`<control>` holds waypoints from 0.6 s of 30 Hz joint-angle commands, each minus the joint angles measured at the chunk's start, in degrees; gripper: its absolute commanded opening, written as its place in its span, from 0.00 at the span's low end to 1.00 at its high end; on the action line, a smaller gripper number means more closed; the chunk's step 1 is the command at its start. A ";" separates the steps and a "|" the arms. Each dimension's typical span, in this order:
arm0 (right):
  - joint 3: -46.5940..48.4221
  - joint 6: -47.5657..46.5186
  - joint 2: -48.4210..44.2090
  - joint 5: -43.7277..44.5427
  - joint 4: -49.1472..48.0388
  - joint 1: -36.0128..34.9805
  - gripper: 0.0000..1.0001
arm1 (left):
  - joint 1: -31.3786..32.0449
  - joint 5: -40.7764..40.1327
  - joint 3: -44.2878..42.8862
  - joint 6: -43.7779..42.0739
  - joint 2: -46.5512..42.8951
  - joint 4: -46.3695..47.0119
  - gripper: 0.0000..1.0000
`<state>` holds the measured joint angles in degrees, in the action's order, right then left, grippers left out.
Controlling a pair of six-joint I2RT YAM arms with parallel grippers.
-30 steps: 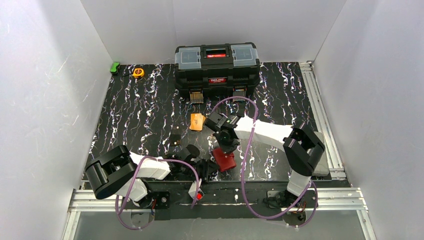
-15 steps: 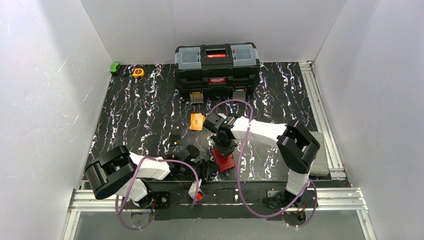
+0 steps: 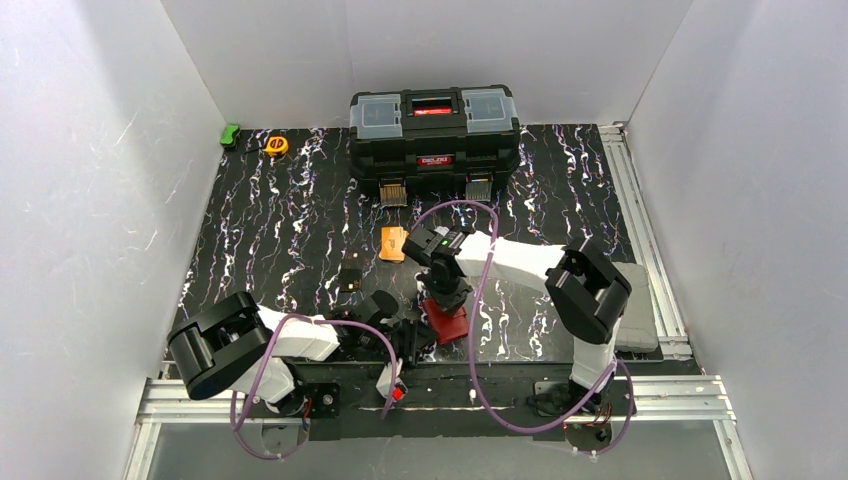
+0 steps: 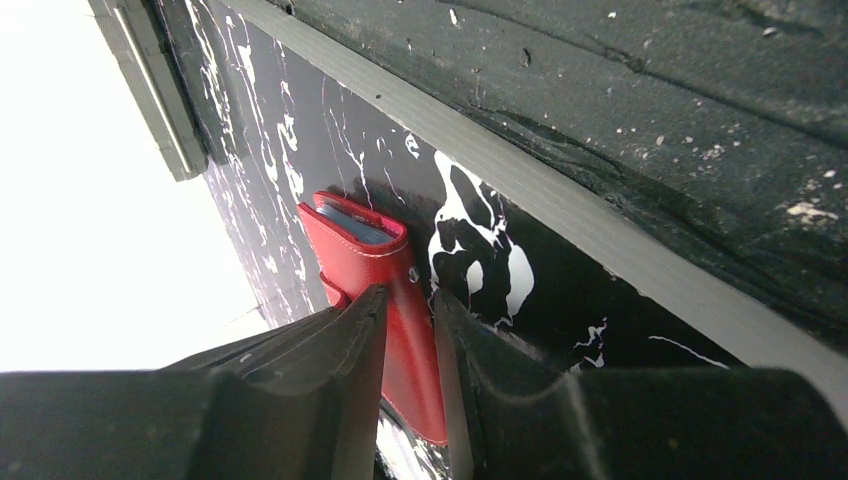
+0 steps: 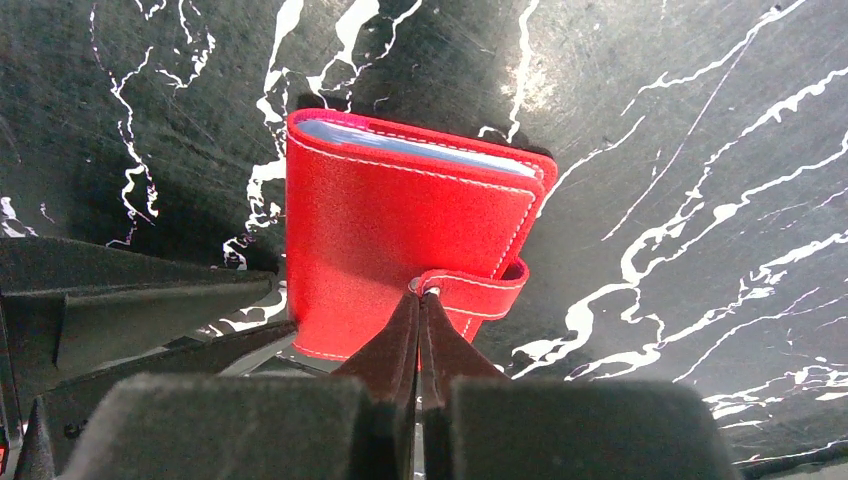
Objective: Put the credit cards into the card holder
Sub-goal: Close the card holder at the center of the board.
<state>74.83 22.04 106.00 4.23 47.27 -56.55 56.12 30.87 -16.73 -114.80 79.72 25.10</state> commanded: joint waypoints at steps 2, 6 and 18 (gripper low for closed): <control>2.02 -1.49 3.78 -2.95 -1.21 -1.41 0.01 | 0.49 -0.11 2.16 3.01 1.03 -9.46 0.25; 2.25 -1.69 5.01 -3.17 -1.29 -1.96 0.01 | 0.48 -0.09 1.97 3.10 1.22 -9.49 0.24; 2.04 -2.31 8.89 -3.09 -1.94 -3.20 0.01 | 0.48 -0.49 2.05 3.41 1.40 -9.57 0.24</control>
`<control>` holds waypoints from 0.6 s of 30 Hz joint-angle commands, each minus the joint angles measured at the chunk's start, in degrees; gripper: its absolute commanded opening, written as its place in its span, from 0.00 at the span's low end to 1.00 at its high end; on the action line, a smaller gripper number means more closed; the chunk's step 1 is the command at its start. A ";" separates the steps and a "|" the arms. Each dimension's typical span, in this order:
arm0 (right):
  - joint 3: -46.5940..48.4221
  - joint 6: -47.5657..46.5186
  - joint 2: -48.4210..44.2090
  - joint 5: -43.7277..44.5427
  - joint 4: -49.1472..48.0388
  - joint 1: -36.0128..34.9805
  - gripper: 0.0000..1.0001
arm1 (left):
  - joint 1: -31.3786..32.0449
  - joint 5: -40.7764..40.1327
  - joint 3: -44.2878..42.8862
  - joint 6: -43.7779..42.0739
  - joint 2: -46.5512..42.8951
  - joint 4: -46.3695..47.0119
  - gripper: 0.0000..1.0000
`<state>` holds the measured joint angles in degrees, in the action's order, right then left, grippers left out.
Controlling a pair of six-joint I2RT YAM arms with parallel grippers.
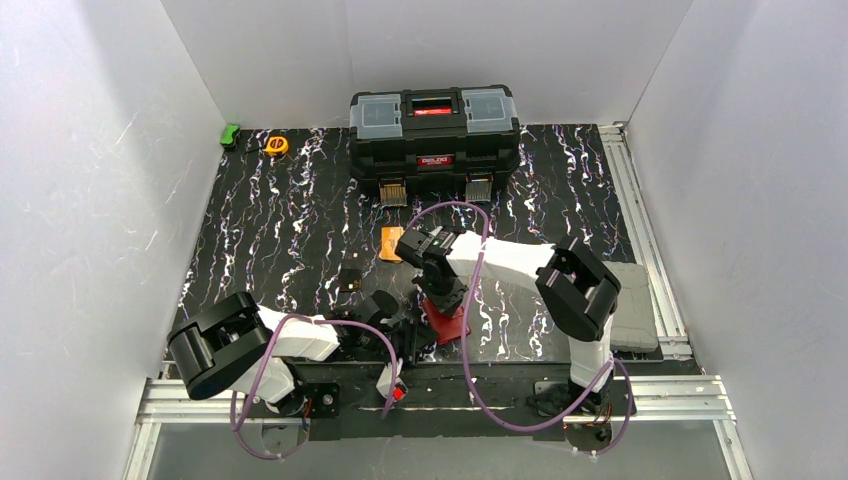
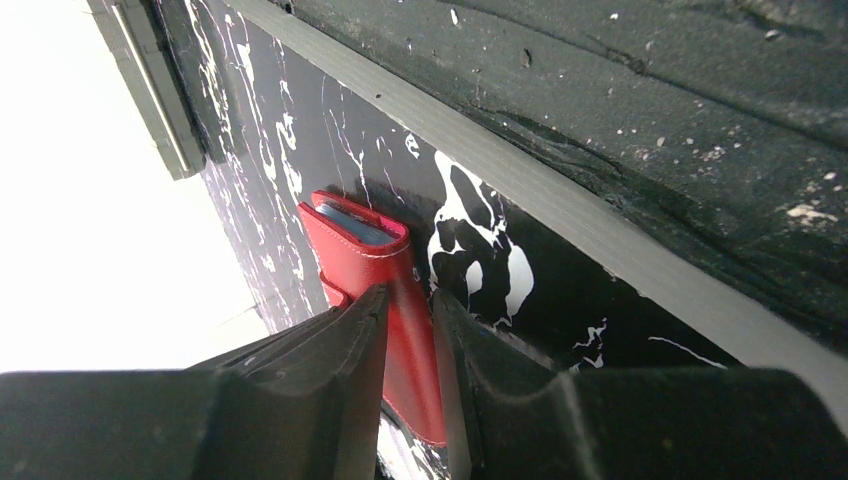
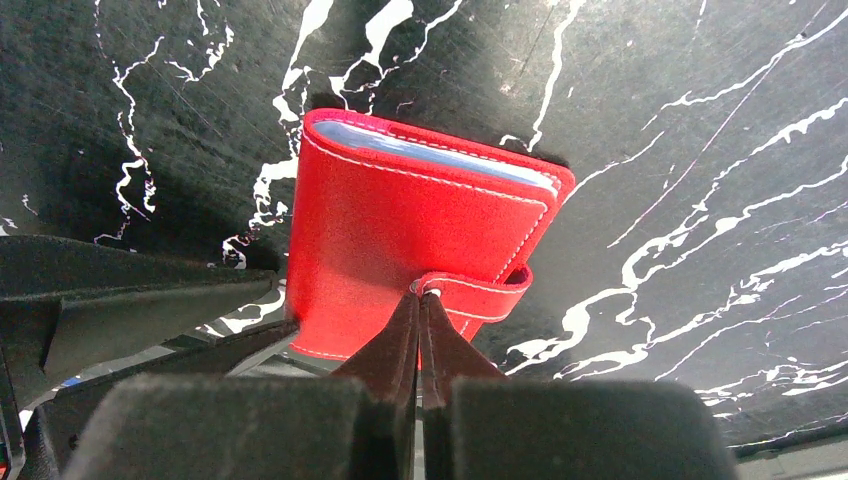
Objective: Put the credit cards into the card holder
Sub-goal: Close the card holder at the center of the board.
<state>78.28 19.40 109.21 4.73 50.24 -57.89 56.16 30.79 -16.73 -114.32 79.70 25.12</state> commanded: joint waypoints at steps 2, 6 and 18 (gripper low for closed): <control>-1.23 0.09 6.44 -3.79 -5.05 -1.88 0.01 | 0.44 -0.45 1.97 2.91 1.43 -9.57 0.24; -0.98 -0.23 7.60 -4.01 -5.47 -1.88 0.01 | 0.44 -0.46 1.83 2.82 1.43 -9.59 0.23; 0.27 -1.86 11.40 -6.73 -7.72 -2.34 0.01 | 0.44 -2.77 2.31 2.67 0.36 -11.48 0.21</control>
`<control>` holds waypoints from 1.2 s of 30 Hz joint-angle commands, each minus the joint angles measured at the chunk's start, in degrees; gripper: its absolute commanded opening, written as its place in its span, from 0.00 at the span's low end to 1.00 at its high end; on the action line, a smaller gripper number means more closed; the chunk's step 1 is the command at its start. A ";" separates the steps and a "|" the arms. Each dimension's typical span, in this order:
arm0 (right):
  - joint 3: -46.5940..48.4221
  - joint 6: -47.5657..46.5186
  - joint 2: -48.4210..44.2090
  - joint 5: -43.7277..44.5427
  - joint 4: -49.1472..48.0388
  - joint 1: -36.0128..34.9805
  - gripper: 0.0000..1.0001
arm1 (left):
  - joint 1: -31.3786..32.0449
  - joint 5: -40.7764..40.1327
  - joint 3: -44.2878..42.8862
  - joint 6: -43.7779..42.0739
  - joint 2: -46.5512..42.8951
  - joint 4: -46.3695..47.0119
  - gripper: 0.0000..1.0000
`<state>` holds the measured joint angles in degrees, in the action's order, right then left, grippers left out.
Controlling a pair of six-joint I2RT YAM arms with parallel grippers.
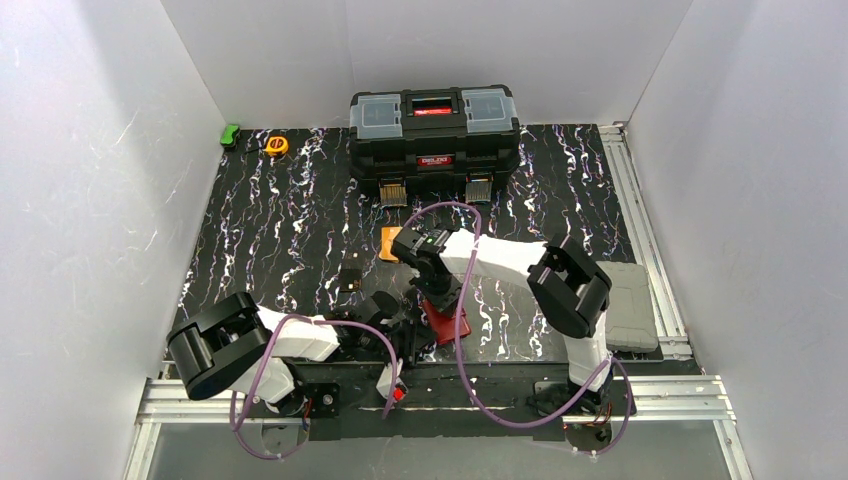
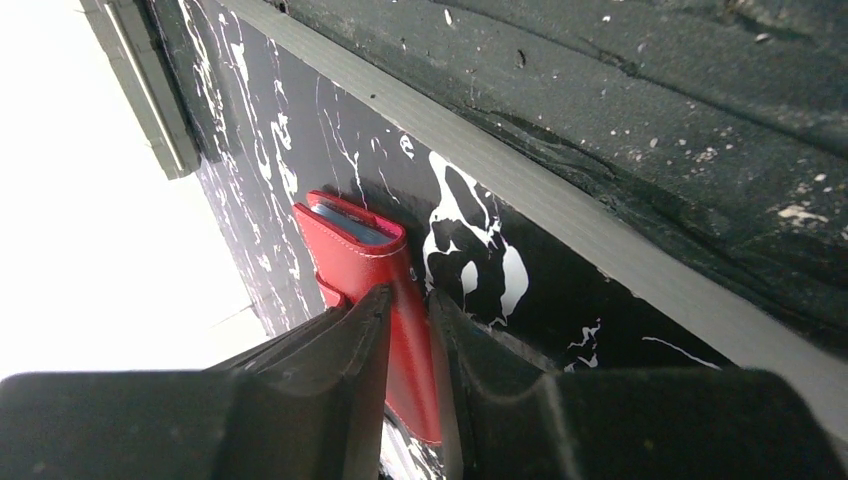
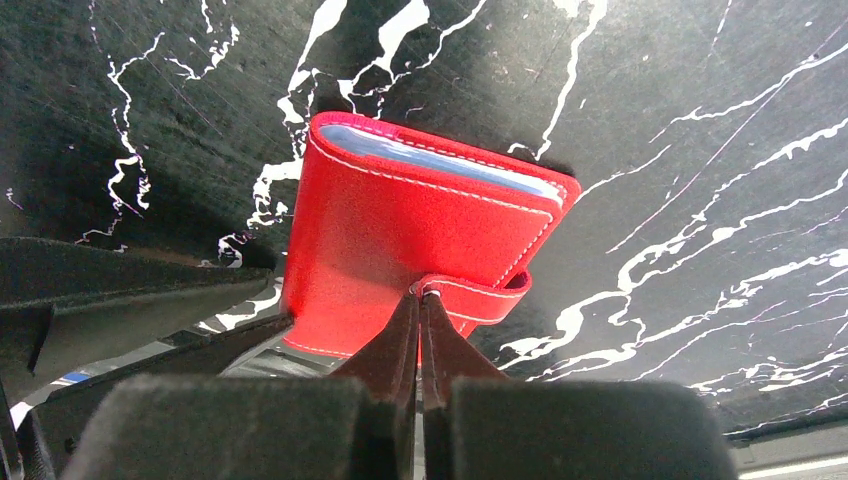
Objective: Put the credit cards into the card holder
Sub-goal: Close the card holder at the center of the board.
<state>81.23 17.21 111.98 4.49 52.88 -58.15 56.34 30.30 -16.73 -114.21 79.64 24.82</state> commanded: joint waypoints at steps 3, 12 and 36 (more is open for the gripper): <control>-2.58 0.28 9.56 -6.59 -10.90 -2.14 0.01 | 0.24 -5.83 2.59 3.39 -0.50 -13.02 0.21; -3.80 0.78 10.90 -5.86 -13.02 -2.78 0.01 | 0.09 -12.90 7.64 5.88 -3.31 -7.51 0.20; -1.92 -3.75 17.22 -10.16 -17.72 -6.71 0.01 | -0.64 -7.46 3.05 6.03 6.08 1.30 0.20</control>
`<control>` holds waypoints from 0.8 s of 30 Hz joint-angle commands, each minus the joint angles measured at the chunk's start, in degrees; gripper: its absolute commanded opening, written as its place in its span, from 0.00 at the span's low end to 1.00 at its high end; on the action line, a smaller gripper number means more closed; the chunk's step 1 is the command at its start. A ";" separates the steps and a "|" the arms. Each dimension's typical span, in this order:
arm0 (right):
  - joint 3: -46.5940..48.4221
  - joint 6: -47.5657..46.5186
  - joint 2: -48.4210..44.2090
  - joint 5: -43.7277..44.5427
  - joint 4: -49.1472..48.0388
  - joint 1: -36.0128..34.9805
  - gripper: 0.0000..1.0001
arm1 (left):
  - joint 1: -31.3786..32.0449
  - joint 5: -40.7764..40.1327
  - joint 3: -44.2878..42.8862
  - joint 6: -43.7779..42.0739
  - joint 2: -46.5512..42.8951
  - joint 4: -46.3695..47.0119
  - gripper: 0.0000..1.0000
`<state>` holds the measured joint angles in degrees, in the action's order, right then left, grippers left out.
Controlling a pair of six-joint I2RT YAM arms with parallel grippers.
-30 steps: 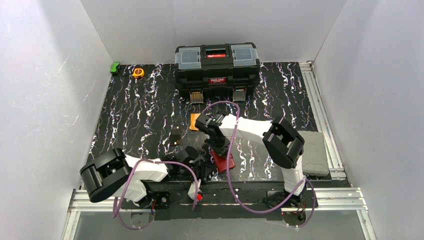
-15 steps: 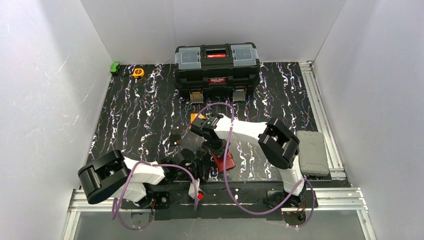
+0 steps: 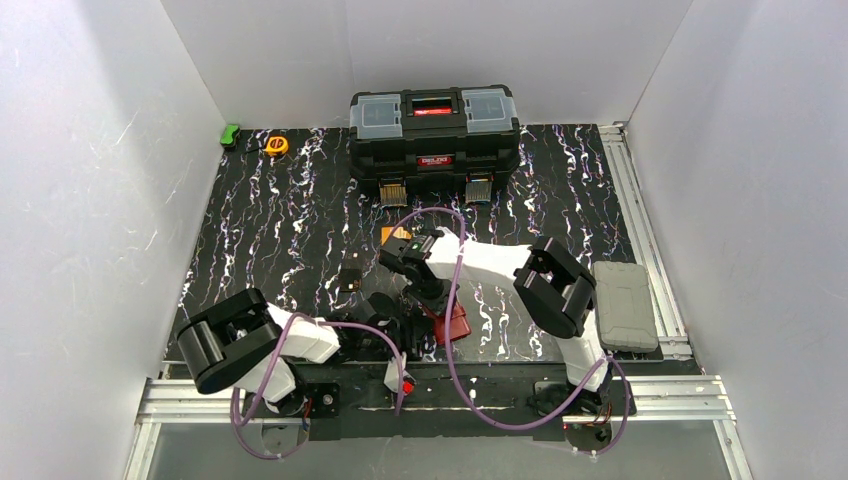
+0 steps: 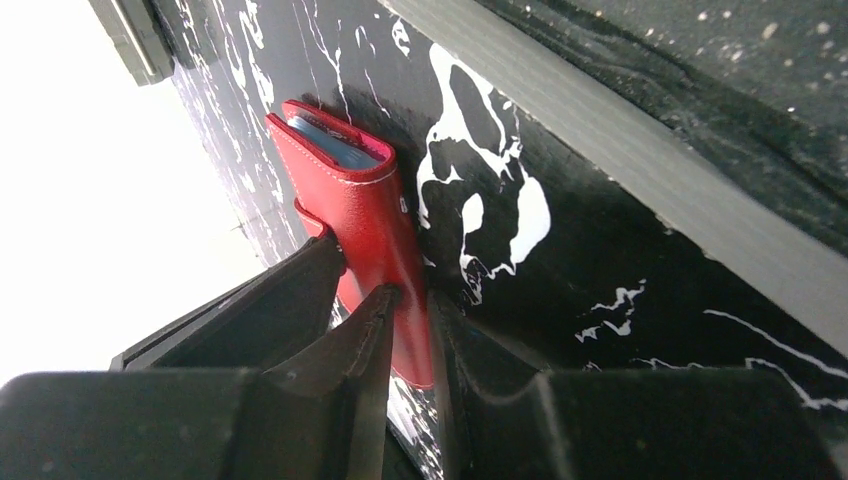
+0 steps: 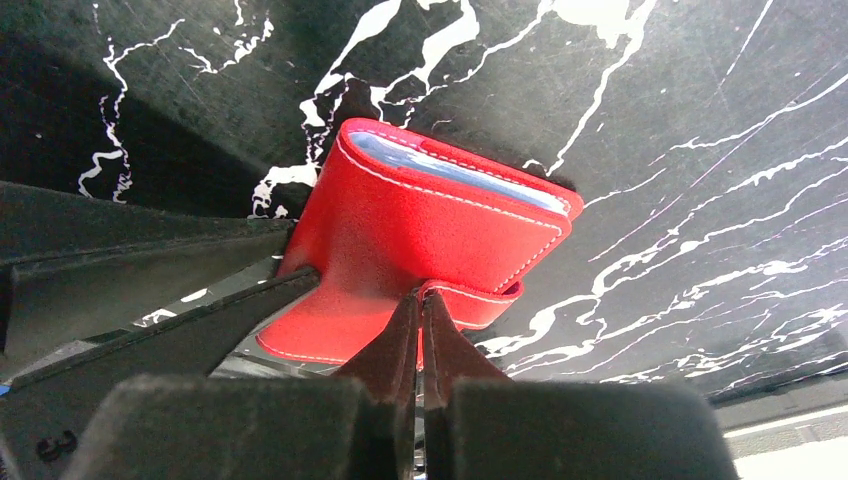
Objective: Put the credit cards into the card holder
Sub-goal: Close the card holder at the center of the board.
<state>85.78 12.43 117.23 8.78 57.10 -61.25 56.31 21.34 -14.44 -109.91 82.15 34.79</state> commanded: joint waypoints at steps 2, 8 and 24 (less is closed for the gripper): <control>-6.27 0.11 12.58 -14.80 -22.17 -4.39 0.01 | -0.99 1.91 0.34 1.76 4.60 -8.22 0.19; -5.94 -0.68 13.95 -17.46 -25.01 -5.89 0.01 | -1.78 3.08 -1.26 1.16 7.54 -6.84 0.18; -17.13 7.33 6.73 -17.91 -36.90 -6.05 0.53 | -4.63 2.97 -3.18 -1.84 8.82 -10.06 0.16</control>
<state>79.79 10.81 113.89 12.38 49.93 -64.23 51.90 28.86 -15.92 -112.99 86.15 35.92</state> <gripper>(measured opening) 0.418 0.168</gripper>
